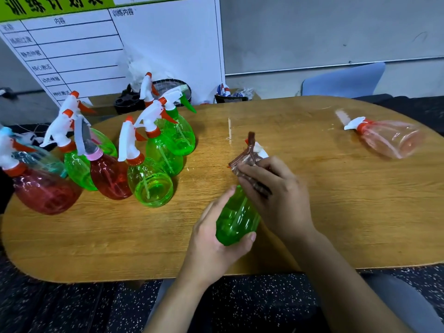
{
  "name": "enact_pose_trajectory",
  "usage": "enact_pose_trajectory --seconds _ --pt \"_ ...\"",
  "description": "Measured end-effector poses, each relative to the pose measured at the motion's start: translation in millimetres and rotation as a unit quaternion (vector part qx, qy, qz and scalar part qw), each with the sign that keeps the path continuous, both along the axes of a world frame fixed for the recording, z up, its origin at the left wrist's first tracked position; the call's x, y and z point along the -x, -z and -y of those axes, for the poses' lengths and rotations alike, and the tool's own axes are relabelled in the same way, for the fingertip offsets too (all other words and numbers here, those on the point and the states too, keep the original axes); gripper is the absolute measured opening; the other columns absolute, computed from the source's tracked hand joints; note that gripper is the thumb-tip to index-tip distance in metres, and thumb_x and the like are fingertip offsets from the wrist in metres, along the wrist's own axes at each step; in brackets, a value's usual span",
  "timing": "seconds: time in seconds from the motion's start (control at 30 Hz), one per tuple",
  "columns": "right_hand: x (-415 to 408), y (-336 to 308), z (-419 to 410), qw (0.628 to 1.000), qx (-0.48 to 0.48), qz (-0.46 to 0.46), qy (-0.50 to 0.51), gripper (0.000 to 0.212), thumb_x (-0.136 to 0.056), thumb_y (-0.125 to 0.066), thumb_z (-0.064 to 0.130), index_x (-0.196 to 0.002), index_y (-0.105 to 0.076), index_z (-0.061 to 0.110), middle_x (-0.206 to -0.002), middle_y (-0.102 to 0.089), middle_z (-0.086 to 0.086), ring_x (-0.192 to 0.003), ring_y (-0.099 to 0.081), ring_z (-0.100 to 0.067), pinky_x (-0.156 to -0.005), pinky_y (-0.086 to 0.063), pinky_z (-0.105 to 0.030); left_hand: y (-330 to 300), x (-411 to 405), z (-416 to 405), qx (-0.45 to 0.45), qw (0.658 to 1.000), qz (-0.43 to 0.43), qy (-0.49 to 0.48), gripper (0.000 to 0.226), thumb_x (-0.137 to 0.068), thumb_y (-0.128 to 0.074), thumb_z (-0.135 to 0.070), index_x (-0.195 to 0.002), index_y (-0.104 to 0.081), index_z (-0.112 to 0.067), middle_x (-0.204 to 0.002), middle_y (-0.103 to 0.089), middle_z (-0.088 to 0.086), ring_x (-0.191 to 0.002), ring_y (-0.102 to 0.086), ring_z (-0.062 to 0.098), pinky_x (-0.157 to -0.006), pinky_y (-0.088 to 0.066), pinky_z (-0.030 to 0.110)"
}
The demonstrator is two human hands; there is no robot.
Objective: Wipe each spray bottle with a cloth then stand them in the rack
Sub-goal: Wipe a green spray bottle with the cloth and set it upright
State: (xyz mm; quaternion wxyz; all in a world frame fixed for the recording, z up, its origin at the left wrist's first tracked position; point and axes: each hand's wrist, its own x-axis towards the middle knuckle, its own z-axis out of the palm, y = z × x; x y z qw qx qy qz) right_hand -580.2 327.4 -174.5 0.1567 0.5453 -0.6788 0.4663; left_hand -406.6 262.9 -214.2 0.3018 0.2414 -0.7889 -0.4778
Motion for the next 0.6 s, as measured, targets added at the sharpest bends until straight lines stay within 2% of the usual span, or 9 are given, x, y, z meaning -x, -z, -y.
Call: enact_pose_trajectory --seconds 0.03,0.1,0.17,0.2,0.27,0.33,0.4,0.53,0.6 --pt "1 0 -1 1.000 0.001 -0.007 0.004 0.025 -0.100 -0.070 0.033 -0.119 -0.079 0.019 -0.104 -0.066 0.004 -0.079 -0.064 -0.009 -0.056 -0.055 -0.030 1 0 0 -0.004 1.000 0.000 0.004 0.082 -0.081 -0.084 -0.055 -0.153 -0.043 -0.058 -0.156 -0.049 -0.027 -0.149 -0.043 -0.001 -0.115 -0.040 0.018" --pt "9 -2 -3 0.999 0.013 0.021 0.046 0.026 -0.101 -0.068 0.033 -0.120 -0.078 0.019 -0.104 -0.066 0.006 -0.078 -0.062 -0.006 -0.058 -0.053 -0.021 2 -1 1 -0.002 1.000 0.000 0.013 0.083 -0.083 -0.084 -0.055 -0.155 -0.042 -0.055 -0.159 -0.048 -0.024 -0.151 -0.043 0.004 -0.119 -0.041 0.030" --pt "21 -4 -7 0.992 0.017 0.075 0.099 0.029 -0.099 -0.067 0.034 -0.123 -0.076 0.020 -0.102 -0.063 0.010 -0.076 -0.058 0.000 -0.061 -0.047 -0.009 3 -1 2 0.001 1.000 0.001 0.015 0.083 -0.084 -0.084 -0.054 -0.155 -0.042 -0.056 -0.159 -0.048 -0.024 -0.151 -0.043 0.004 -0.119 -0.042 0.032" --pt "24 -4 -8 0.990 0.013 0.091 0.109 0.030 -0.098 -0.067 0.035 -0.123 -0.075 0.021 -0.102 -0.063 0.011 -0.075 -0.057 0.000 -0.062 -0.046 -0.007 3 -1 2 -0.004 1.000 0.000 0.014 0.083 -0.083 -0.084 -0.054 -0.155 -0.042 -0.056 -0.159 -0.047 -0.025 -0.150 -0.044 0.004 -0.119 -0.043 0.033" --pt "25 -1 -8 0.993 -0.005 0.096 0.072 0.030 -0.098 -0.068 0.034 -0.123 -0.076 0.020 -0.102 -0.063 0.010 -0.077 -0.059 0.001 -0.063 -0.051 -0.010 4 -1 3 -0.018 1.000 -0.001 0.011 0.085 -0.083 -0.085 -0.054 -0.156 -0.042 -0.055 -0.159 -0.047 -0.025 -0.150 -0.044 0.004 -0.120 -0.044 0.039" --pt "20 2 -8 0.997 -0.033 0.063 0.005 0.030 -0.099 -0.067 0.038 -0.122 -0.077 0.020 -0.103 -0.063 0.007 -0.080 -0.062 -0.003 -0.062 -0.057 -0.022 5 -1 3 -0.029 1.000 -0.004 0.008 0.086 -0.082 -0.085 -0.053 -0.156 -0.042 -0.053 -0.159 -0.048 -0.025 -0.150 -0.044 0.004 -0.122 -0.043 0.043" --pt "17 3 -9 0.999 -0.041 0.034 -0.010 0.033 -0.100 -0.064 0.042 -0.121 -0.077 0.022 -0.104 -0.065 0.006 -0.082 -0.065 -0.008 -0.060 -0.060 -0.032 4 -1 3 -0.035 0.999 -0.003 0.010 0.085 -0.082 -0.085 -0.054 -0.156 -0.042 -0.053 -0.159 -0.048 -0.025 -0.150 -0.044 0.005 -0.122 -0.044 0.046" --pt "25 3 -11 0.996 0.002 0.079 0.052 0.028 -0.098 -0.069 0.036 -0.121 -0.077 0.021 -0.102 -0.067 0.005 -0.081 -0.065 -0.007 -0.062 -0.060 -0.032 5 0 4 -0.023 1.000 0.002 0.014 0.085 -0.084 -0.084 -0.054 -0.157 -0.041 -0.052 -0.160 -0.047 -0.024 -0.150 -0.045 0.006 -0.120 -0.046 0.049" --pt "25 2 -10 0.998 -0.010 0.068 0.016 0.029 -0.099 -0.069 0.036 -0.122 -0.076 0.020 -0.102 -0.066 0.004 -0.084 -0.065 -0.008 -0.062 -0.059 -0.031 5 -1 5 -0.030 0.999 -0.002 0.012 0.086 -0.084 -0.085 -0.053 -0.157 -0.041 -0.051 -0.160 -0.047 -0.022 -0.150 -0.046 0.008 -0.120 -0.045 0.049"
